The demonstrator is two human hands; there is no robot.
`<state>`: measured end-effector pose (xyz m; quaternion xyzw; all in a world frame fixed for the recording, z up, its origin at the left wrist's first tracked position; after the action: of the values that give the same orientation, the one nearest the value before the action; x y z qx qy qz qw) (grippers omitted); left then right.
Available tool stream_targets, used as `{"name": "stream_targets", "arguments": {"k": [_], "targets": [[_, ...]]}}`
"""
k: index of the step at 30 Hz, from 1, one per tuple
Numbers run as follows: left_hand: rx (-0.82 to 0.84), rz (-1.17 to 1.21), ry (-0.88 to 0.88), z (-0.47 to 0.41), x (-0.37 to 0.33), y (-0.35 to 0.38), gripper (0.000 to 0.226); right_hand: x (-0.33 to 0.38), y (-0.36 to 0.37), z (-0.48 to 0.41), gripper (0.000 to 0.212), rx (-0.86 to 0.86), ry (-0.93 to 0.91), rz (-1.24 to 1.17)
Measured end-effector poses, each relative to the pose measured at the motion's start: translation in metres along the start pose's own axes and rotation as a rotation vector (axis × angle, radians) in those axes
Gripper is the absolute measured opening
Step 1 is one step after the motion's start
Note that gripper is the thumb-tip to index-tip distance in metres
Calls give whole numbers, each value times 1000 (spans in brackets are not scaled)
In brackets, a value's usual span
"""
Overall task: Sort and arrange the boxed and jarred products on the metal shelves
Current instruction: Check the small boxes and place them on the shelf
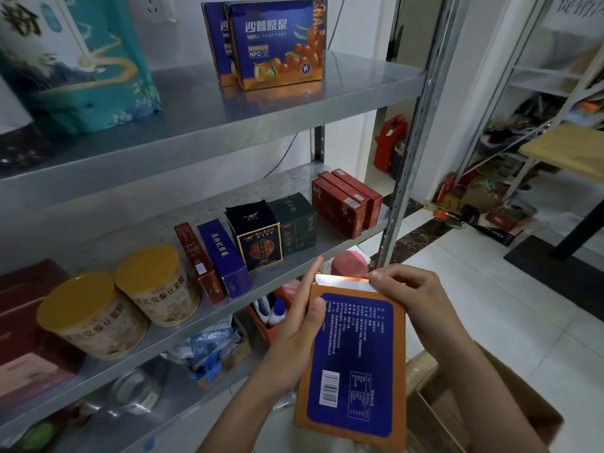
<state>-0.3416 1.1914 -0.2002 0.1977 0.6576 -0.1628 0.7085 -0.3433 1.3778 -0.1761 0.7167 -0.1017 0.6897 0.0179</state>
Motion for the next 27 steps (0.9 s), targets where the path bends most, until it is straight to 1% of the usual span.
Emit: {"name": "stream_targets", "arguments": {"k": [3,6,8,11,13,15,18,20,22,23,24,26,27], "targets": [[-17,-17,44,-1,-1,0,38,-5,1,0,32,30,40,9],[-4,-22,107,-2,-3,-2,50,-3,1,2,28,36,26,15],[-21,-36,131,-4,-4,-5,39,0,3,5,28,25,-14,24],[-98,-126,204,-7,-8,-7,27,0,9,9,23,20,-36,31],[-135,-147,230,-8,-9,-8,22,-1,12,11,25,33,-24,17],[-157,-134,238,-9,-11,-8,17,-4,15,12,26,60,-1,-50],[-179,-117,258,-15,-14,-8,17,-12,20,16,41,68,31,-130],[-170,-112,270,-19,-17,-7,20,-15,18,19,46,15,20,-133],[-143,-119,253,-22,-17,-4,23,-15,14,21,44,-70,-13,-125],[-150,-169,240,-24,-16,-3,26,-15,12,22,43,-110,-28,-117],[-176,-286,232,-25,-16,-2,31,-15,10,22,41,-155,-34,-109],[-212,-657,263,-26,-13,2,51,-20,4,21,36,-281,-8,-108],[-179,-780,313,-26,-9,7,62,-24,-1,20,33,-363,27,-133]]}}
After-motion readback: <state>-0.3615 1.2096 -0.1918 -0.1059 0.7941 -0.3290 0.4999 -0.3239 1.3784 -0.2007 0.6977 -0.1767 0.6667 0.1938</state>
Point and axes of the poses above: each hand's wrist, its own z-axis away from the middle knuckle, its own y-axis out of the palm, x = y × z, the point moved 4 cm from there along -z, towards the middle knuckle, and after that the axes turned 2 degrees about z, right-handed, at the moved point
